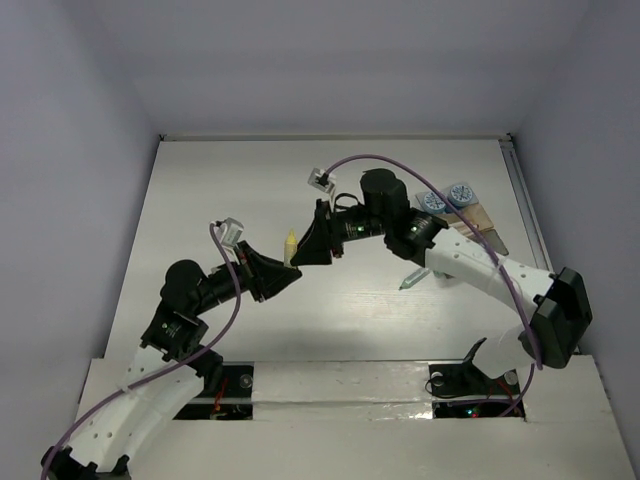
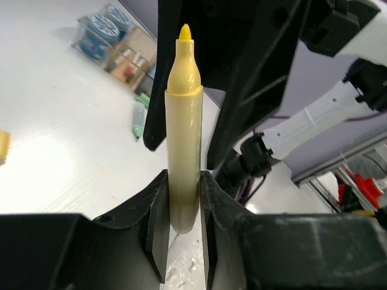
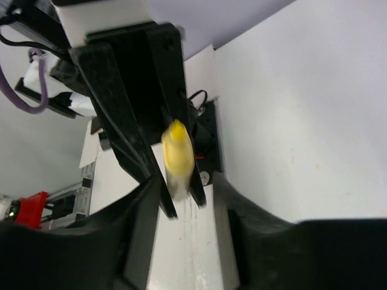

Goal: Sort the stationery into containers
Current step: Pick up the pen from the center of the board, then pick up the pen cap from the center of the board.

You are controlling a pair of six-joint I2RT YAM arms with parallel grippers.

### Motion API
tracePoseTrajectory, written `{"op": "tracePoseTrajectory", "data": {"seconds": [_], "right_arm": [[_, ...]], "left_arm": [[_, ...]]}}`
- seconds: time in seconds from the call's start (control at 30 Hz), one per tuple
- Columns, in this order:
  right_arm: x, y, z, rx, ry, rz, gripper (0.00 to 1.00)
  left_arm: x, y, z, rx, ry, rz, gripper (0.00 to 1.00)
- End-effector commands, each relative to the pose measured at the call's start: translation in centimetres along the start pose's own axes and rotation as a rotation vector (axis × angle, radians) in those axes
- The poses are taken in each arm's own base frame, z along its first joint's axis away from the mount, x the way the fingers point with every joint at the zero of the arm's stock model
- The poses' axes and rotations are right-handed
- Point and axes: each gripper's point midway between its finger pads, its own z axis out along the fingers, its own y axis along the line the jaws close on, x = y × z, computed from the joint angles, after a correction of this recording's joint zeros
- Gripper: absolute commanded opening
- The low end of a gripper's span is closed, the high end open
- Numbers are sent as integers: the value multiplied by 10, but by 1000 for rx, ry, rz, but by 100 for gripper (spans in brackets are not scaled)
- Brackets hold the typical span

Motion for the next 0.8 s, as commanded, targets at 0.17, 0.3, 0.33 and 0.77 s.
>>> {"op": "tracePoseTrajectory", "data": {"seconds": [0.17,0.3,0.33,0.77], "right_arm": [[-16,-19,-50,98,-105,-54,59],[-15,-32,-64,155,-134,-49,59],[-9,-46,-64,203,-131,-33,58],[53,-197,-61,706,-20,213,43]], "left_arm": [[-34,3,-6,-95,-96,146,0],[-36,8,-5,-130,-77,183,0],[-39,9,-5,-142,-78,191,0],[-46,29,-18,-283,-73,297,0]]}}
